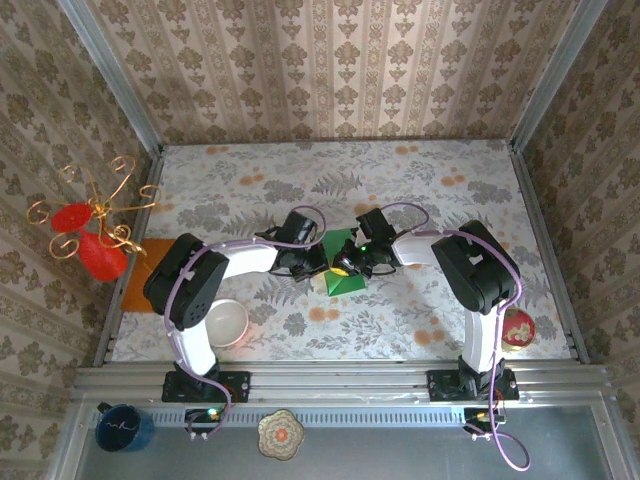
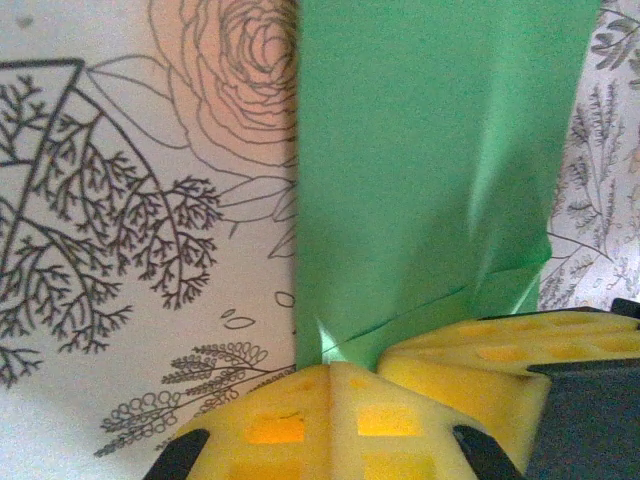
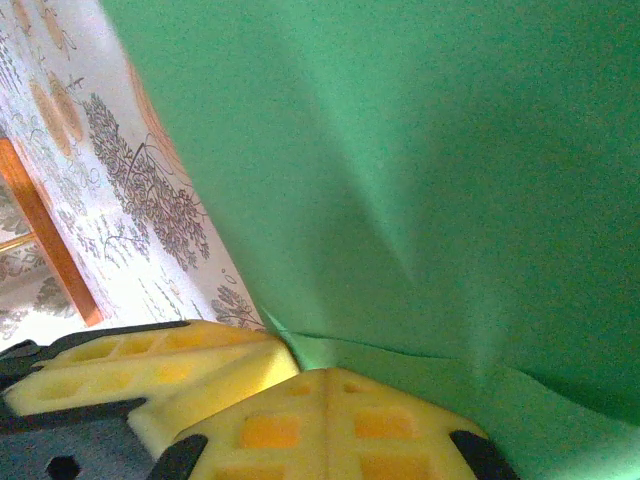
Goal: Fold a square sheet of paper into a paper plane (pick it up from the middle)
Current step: Fold the triangle a second time at the center of the table.
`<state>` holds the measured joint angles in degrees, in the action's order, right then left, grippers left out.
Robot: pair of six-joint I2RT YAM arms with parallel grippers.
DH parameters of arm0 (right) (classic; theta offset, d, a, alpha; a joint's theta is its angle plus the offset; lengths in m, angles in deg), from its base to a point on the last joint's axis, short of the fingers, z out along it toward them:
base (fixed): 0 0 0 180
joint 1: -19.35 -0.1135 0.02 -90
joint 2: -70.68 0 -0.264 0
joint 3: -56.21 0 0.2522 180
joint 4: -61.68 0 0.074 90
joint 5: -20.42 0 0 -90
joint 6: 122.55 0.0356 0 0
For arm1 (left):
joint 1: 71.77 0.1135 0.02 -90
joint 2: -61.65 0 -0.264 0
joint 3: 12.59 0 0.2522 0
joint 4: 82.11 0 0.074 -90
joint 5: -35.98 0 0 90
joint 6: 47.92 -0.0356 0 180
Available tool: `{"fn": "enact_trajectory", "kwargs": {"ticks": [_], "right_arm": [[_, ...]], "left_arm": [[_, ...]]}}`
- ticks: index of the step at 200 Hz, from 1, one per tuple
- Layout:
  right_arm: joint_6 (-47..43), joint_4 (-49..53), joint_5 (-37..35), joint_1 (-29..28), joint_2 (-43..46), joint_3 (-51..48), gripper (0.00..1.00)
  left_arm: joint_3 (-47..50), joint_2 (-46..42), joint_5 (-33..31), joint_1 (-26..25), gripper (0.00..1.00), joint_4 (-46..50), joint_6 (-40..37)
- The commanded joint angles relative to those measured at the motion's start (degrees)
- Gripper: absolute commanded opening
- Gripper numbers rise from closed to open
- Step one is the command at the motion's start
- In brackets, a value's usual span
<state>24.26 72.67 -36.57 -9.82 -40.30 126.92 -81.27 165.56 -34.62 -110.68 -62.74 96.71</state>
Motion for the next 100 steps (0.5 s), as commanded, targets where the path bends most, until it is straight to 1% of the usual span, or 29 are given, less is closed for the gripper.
{"fn": "enact_trajectory", "kwargs": {"ticks": [1,29,50,72,100], "right_arm": [[-0.11,2.16,-1.15,0.57,-0.02,-1.45,0.0],[-2.07,0.43,0.64,1.63,3.89,-1.4,0.0],[-6.43,2.9,-1.01,1.75,6.05,-1.13,0.0],[-8.9,4.04,-1.81,1.75,5.63,-1.7,0.0],[-9.71,3.83,-1.55,1.67,4.32,-1.78,0.0]], "left_arm": [[-0.98,2.48,-2.17,0.45,0.0,4.66,-0.05],[-1.07,3.56,-1.91,0.52,0.0,5.9,-0.26],[-1.44,3.66,-1.82,0.51,0.0,6.84,-0.96],[-2.32,4.01,-1.56,0.6,0.0,7.96,-1.84],[-3.06,4.6,-1.12,0.6,0.0,8.95,-2.31]]}}
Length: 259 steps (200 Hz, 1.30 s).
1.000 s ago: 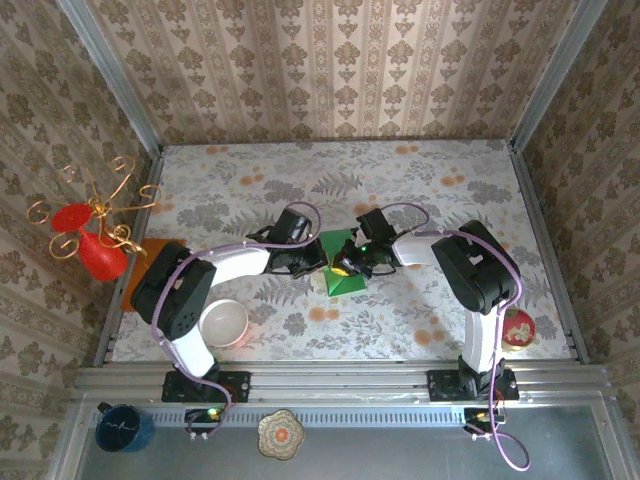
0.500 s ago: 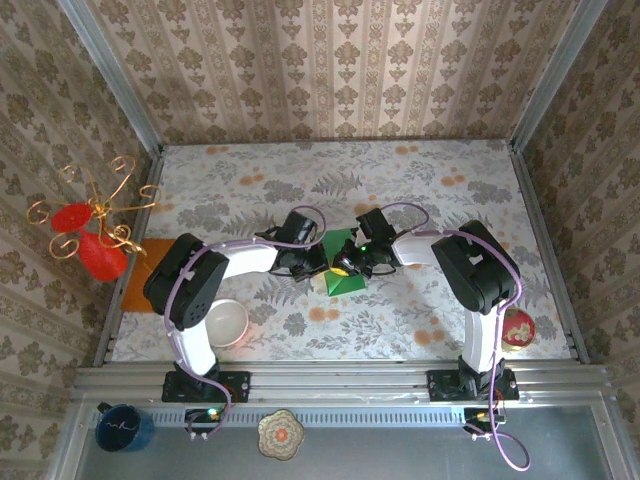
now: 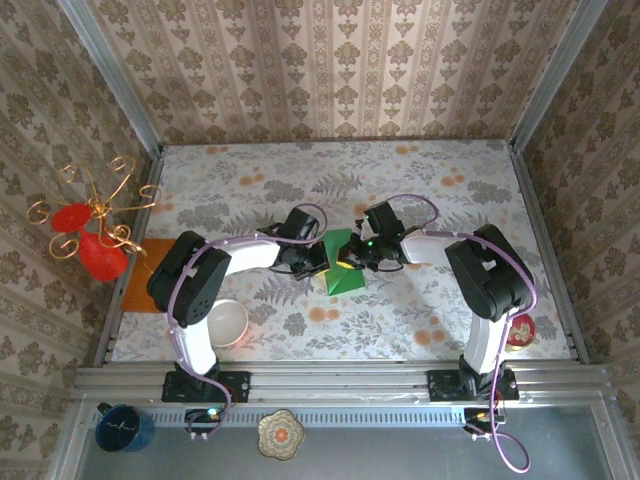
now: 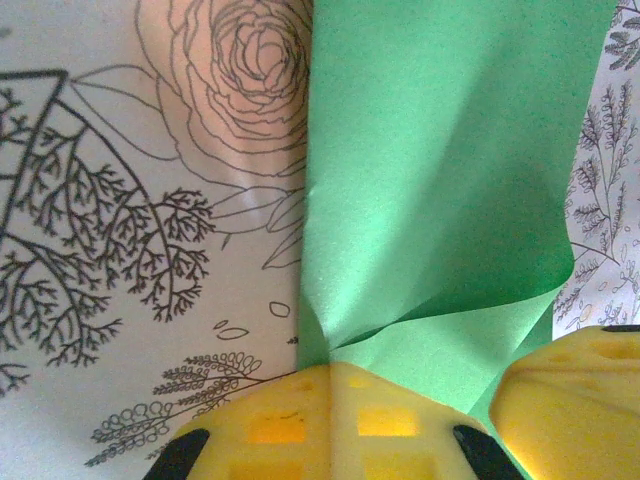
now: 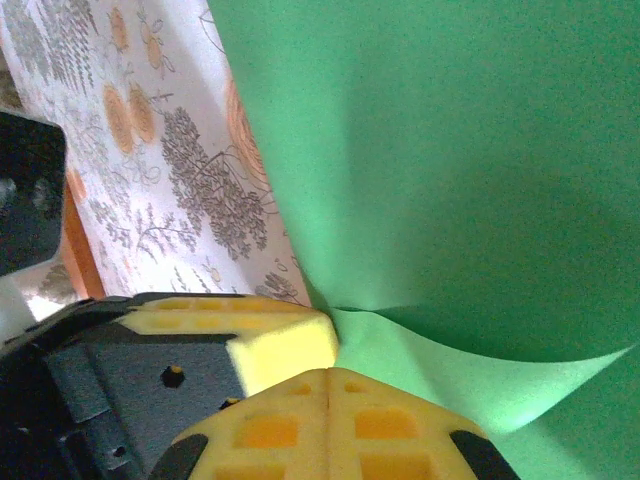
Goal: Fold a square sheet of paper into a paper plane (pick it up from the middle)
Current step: Fold the triangle a second time at the center of the table.
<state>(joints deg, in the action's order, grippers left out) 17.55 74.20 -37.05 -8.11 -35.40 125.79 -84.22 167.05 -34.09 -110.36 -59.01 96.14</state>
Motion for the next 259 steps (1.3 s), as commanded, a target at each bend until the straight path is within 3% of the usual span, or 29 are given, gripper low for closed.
{"fn": "enact_trajectory", "kwargs": {"ticks": [1,73,123,174,212,259], "right_arm": [[-3.0,2.34,-1.07,-0.04,-0.64,-0.59,0.0],[-3.67,3.29,-3.5,0.6,-3.72,-0.59,0.0],[-1.24,-2.38,-4.32,5.94,-2.39,-5.85,0.0],[-1.47,-0.68,-7.05,11.02,2.22,-5.68,0.01],[-5.46,2.47,-8.09,7.43,7.14,-5.47,0.0],[-5.02,1.97,-4.91,0.28,3.8,-3.66,0.0]], "left_arm": [[-0.12,3.13,-1.69,0.27,0.0,5.27,-1.76],[-0.95,4.19,-3.63,0.27,0.0,10.06,-1.38],[1.74,4.37,-4.74,1.18,0.0,11.02,-0.6],[0.65,4.55,-3.69,1.16,0.0,10.51,-1.66],[-1.06,4.37,-2.31,1.08,0.0,9.82,-3.63],[-3.6,4.46,-0.79,1.25,0.0,9.99,-8.75]]}}
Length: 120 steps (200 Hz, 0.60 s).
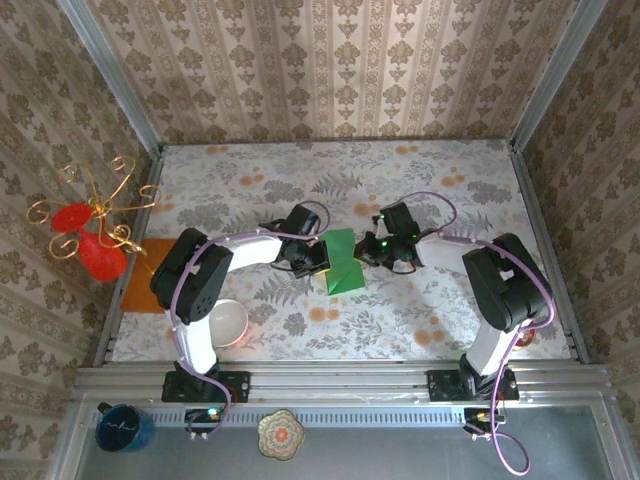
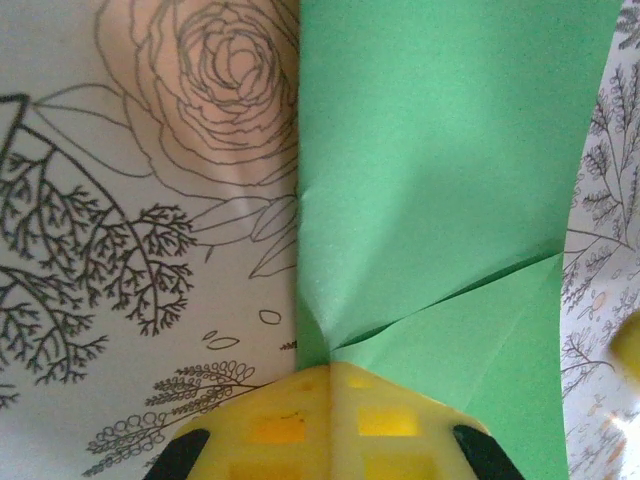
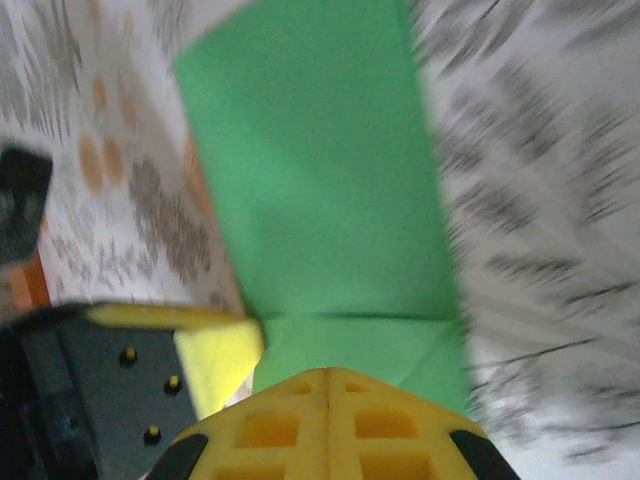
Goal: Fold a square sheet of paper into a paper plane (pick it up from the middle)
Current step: Fold the triangle a second time at the center of the table.
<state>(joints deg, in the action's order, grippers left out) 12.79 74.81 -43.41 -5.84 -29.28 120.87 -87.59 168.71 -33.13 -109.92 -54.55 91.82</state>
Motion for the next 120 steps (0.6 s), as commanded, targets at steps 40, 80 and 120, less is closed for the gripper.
{"fn": "enact_trajectory", "kwargs": {"ticks": [40,80,120], "right_arm": [[-0.08,1.56,3.54,-3.46,-6.49,3.77,0.0],[0.2,3.59,1.64,-3.46,-8.32,4.49,0.0],[3.24,5.32,-2.43,-3.24,-10.38,1.96,0.0]], "left_arm": [[-1.17,3.19,-0.63,1.24,0.0,5.39,-6.69],[-1.13,3.2,0.55,1.33,0.0,4.42,-6.24],[-2.94,-1.86,0.21,0.08,0.0,4.23,-6.41]]}}
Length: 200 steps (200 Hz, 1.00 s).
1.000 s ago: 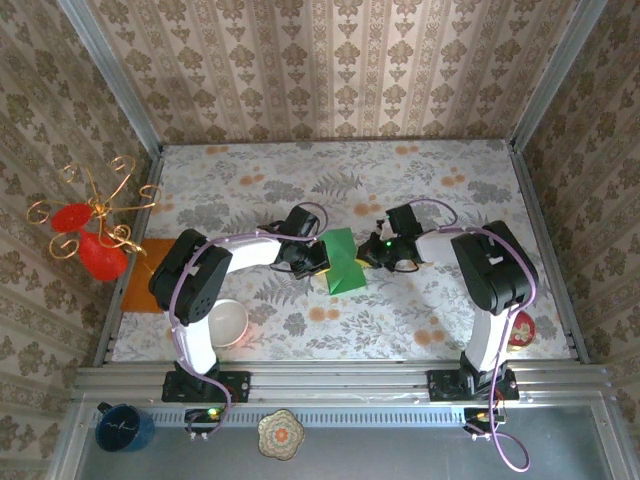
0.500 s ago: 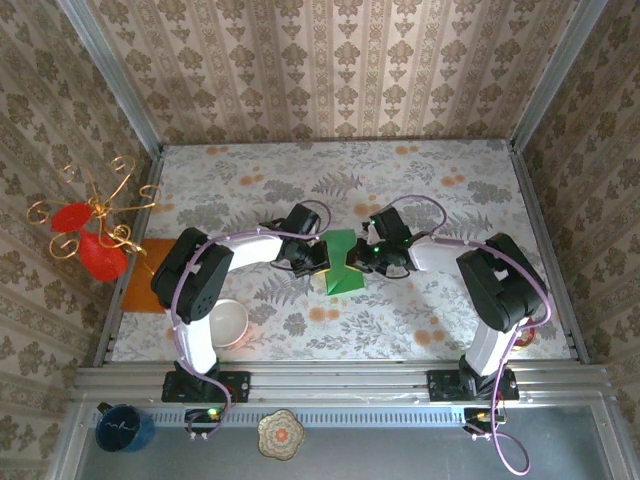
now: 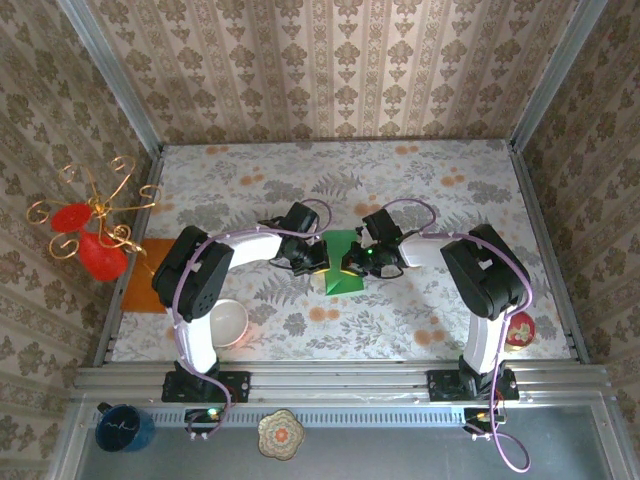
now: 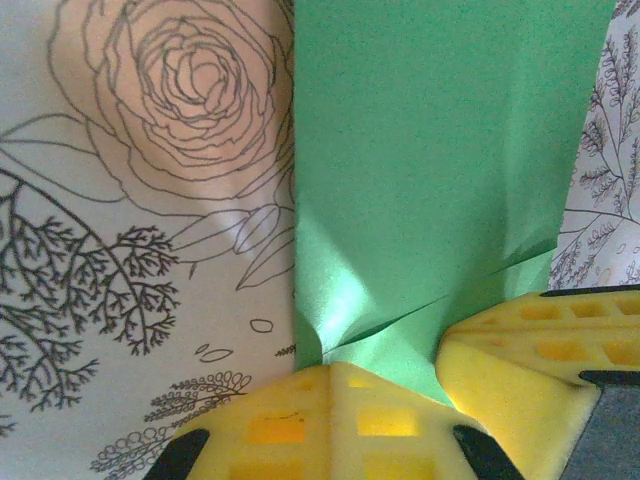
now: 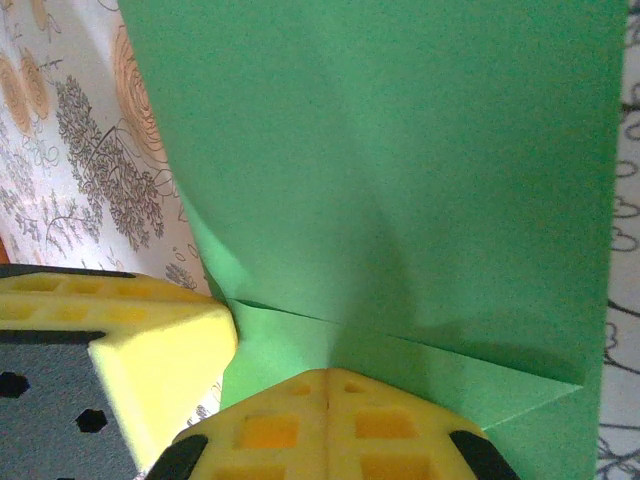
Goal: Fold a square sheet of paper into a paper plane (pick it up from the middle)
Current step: Fold the triangle a second time at the center of the table.
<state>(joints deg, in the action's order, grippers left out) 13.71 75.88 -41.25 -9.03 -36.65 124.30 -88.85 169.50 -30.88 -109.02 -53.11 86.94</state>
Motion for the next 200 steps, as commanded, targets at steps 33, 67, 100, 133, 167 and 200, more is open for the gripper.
{"fn": "enact_trajectory", "kwargs": {"ticks": [33,67,100,133,167,200], "right_arm": [[3.82,4.57,-5.56,0.08,-3.84,-2.67,0.0],[3.79,5.75,-6.23,0.17,-3.78,-2.27,0.0],[3.94,5.98,-6.01,0.26,-3.95,-2.36,0.0],[4.4,5.37,-5.39,0.43,-3.83,-2.65,0.0],[4.52,5.1,-5.0,0.61,-3.91,-2.74,0.0],[4.66,4.93,-4.52,0.91,-4.12,-2.82,0.0]], "left_arm": [[0.3,-6.99,-5.31,-3.89,0.0,1.57,1.21],[4.96,-9.57,-6.61,-7.13,0.02,-2.22,6.58],[7.0,-9.12,-4.74,-8.61,0.02,-4.29,9.57],[7.45,-8.02,-3.3,-9.22,0.02,-4.46,9.4],[5.01,-6.94,-2.95,-9.31,0.02,-2.85,7.24],[3.29,-4.88,-2.92,-9.37,0.02,-0.85,6.16]]}}
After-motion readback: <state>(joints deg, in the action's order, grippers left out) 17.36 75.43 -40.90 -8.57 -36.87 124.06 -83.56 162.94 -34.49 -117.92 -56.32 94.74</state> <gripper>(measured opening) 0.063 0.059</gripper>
